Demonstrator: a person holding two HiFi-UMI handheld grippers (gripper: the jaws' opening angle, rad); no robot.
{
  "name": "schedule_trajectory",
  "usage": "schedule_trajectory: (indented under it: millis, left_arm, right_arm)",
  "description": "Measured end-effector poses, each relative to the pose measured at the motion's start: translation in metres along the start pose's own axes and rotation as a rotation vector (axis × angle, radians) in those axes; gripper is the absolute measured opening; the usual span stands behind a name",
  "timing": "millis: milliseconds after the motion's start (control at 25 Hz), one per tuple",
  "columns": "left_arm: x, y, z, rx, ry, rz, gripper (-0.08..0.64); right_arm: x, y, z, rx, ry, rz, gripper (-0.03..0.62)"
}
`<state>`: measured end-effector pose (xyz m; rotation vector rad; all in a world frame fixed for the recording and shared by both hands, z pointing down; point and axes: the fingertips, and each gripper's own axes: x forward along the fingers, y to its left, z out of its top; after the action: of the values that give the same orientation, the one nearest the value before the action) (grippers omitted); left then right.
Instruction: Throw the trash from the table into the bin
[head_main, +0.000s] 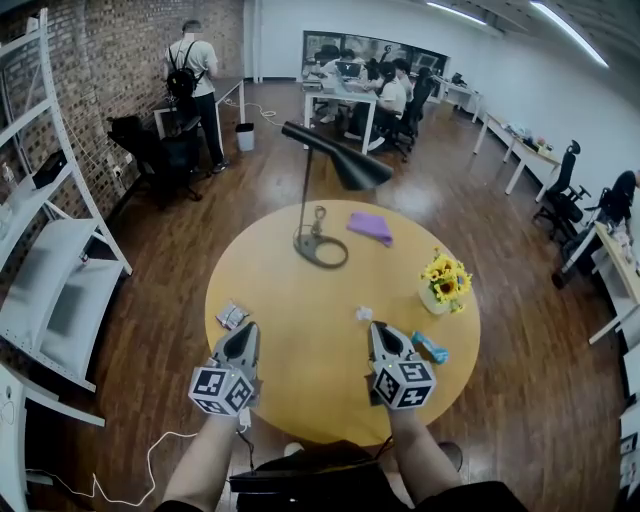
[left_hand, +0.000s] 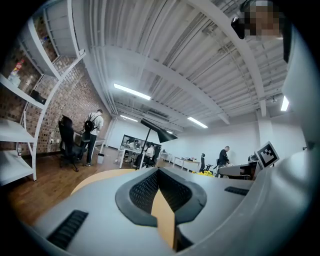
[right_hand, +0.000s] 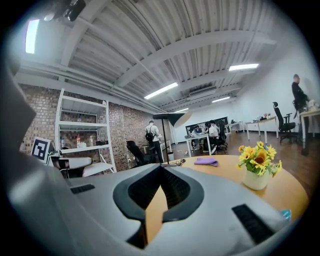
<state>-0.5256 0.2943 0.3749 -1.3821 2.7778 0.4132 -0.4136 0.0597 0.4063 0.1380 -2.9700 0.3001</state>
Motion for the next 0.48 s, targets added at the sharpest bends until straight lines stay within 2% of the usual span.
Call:
schedule_trajectory:
  millis: [480]
  left_arm:
    - [-0.017, 0.035, 0.002, 0.012, 0.009, 0.074, 0.003]
  right_arm:
    - [0.022, 0.022, -0.011, -0.016, 0.043, 0.046, 0.0]
